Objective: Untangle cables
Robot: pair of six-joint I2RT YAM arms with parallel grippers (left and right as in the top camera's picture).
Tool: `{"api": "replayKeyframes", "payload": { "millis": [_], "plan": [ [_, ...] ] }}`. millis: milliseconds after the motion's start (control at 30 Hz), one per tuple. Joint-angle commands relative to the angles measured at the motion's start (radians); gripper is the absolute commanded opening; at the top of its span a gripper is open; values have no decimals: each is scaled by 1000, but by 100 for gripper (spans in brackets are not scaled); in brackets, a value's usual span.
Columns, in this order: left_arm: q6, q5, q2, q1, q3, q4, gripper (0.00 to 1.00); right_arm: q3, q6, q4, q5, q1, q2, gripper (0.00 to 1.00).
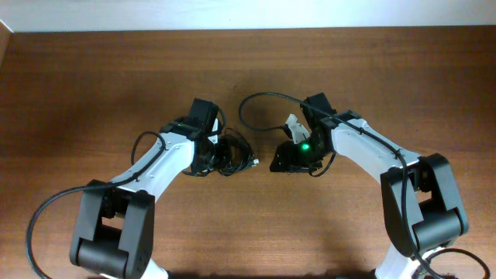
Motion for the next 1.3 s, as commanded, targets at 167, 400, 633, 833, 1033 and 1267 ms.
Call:
{"api": "replayKeyframes", "payload": {
  "millis": [167,400,633,833,1033,1267],
  "plan": [
    [89,-118,8,-3,-72,-3,16,-9,-8,4,1,7,-25,55],
    [88,-404,8,-1,-90,-39,25,-9,-7,3,-3,7,-25,55],
    [73,110,6,48,-31,-54,7,-9,-8,97,-3,7,-25,55],
    [-72,66,7,70,-26,11,22,-9,-8,289,-2,7,-25,54],
    [-153,-40,9,21,-49,32,14,-9,-8,288,-3,7,-25,54],
    [-153,-204,9,0,-93,38,22,-10,-8,250,-6,7,-25,54]
  ]
}}
